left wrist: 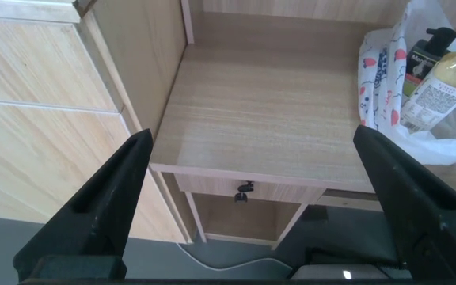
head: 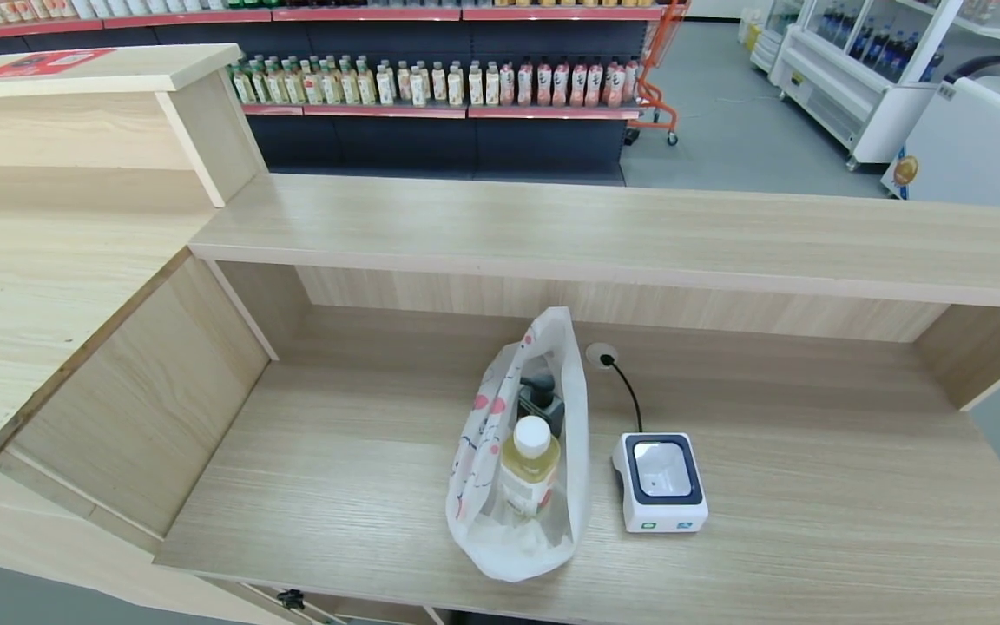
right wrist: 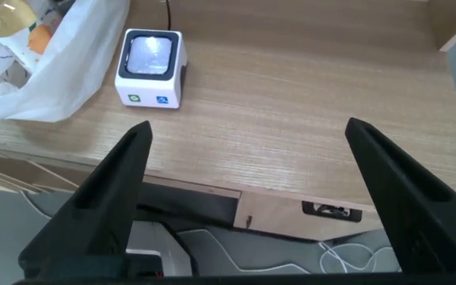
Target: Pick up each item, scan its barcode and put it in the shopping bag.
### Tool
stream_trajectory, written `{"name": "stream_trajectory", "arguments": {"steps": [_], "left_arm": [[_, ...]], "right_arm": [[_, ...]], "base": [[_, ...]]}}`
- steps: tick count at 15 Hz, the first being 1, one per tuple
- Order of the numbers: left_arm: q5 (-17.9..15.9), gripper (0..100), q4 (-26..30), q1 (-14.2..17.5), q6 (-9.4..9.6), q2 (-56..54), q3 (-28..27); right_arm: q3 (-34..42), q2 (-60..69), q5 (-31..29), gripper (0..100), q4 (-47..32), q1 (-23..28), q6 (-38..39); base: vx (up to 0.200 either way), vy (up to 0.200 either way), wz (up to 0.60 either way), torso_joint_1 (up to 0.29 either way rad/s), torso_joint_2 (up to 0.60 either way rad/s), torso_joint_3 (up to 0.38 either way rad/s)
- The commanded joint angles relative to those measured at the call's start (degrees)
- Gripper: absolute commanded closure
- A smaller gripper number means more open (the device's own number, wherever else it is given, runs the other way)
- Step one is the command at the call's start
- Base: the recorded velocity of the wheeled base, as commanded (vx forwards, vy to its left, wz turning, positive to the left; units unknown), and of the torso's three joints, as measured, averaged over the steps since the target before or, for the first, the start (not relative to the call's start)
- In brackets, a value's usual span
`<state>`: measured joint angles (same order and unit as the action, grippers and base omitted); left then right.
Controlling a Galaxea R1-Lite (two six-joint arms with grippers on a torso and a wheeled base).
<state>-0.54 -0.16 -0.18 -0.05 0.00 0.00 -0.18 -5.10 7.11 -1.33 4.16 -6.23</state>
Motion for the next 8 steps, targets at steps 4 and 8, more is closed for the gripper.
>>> {"name": "stream_trajectory", "arguments": {"steps": [4,8], "left_arm": [[0.01,0,-0.02,0.01,-0.04,0.09,0.00],[0.01,0,-0.02,0.01,-0.04,0.09,0.00]], "right_arm": [[0.01,-0.35,0.01,100,0.01,0.06,0.08],[0.01,-0.35,0.01,100,0.01,-0.03,-0.01]], "base": [[0.000,0.000,0.00,0.000,0.00,0.000],[0.000,0.000,0.00,0.000,0.00,0.000]]}}
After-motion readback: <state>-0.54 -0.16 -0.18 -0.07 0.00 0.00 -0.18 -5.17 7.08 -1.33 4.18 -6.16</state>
